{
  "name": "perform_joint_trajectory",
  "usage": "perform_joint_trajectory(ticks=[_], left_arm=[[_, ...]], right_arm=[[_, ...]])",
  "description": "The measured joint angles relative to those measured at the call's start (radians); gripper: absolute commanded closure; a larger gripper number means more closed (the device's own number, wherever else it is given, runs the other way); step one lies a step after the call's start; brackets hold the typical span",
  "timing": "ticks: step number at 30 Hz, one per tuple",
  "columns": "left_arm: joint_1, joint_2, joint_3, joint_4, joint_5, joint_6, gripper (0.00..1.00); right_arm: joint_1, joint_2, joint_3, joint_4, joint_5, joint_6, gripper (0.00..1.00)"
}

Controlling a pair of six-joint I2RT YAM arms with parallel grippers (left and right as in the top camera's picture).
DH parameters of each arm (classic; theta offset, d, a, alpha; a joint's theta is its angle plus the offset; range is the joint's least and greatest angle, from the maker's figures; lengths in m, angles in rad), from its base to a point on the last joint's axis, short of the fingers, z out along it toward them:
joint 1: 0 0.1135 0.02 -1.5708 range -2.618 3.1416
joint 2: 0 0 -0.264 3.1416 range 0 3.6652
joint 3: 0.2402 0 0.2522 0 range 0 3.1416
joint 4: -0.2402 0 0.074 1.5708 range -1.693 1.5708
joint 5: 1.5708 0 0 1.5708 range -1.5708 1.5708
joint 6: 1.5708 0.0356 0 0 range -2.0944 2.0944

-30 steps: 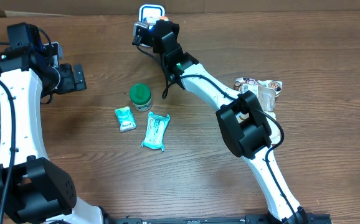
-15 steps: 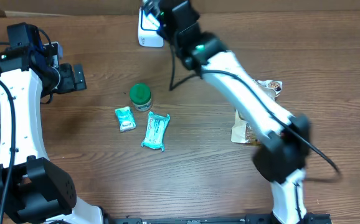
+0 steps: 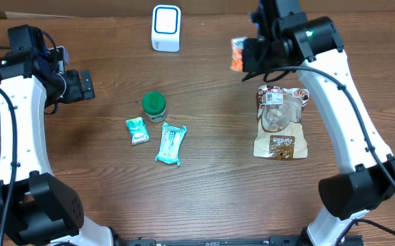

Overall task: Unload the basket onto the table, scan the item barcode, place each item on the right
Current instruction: 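Carry the tissue pack right and drop it beside the bread bag, then reach the right gripper to the mint-green wipes pack and grasp it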

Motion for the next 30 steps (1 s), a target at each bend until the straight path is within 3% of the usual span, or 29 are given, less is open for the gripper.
perform_joint_trajectory(ticks=[8,17,21,25,30], left_arm=[[0.0,0.0,0.0,0.0,0.0,0.0,0.0],[0.0,0.0,0.0,0.0,0.0,0.0,0.0],[0.0,0.0,0.0,0.0,0.0,0.0,0.0],[0.0,0.0,0.0,0.0,0.0,0.0,0.0],[0.0,0.0,0.0,0.0,0.0,0.0,0.01]], right_arm=[[-0.105,0.01,-0.341,0.187,-0.067,0.029,0.96],[-0.183,0.012,-0.508,0.232,-0.081,0.042,0.91],[-0.212,0.012,-0.561,0.231,-0.072,0.039,0.71],[-0.231,0.012,-0.583,0.225,-0.054,0.045,0.41],[-0.244,0.012,-0.584,0.23,-0.046,0.044,0.25]])
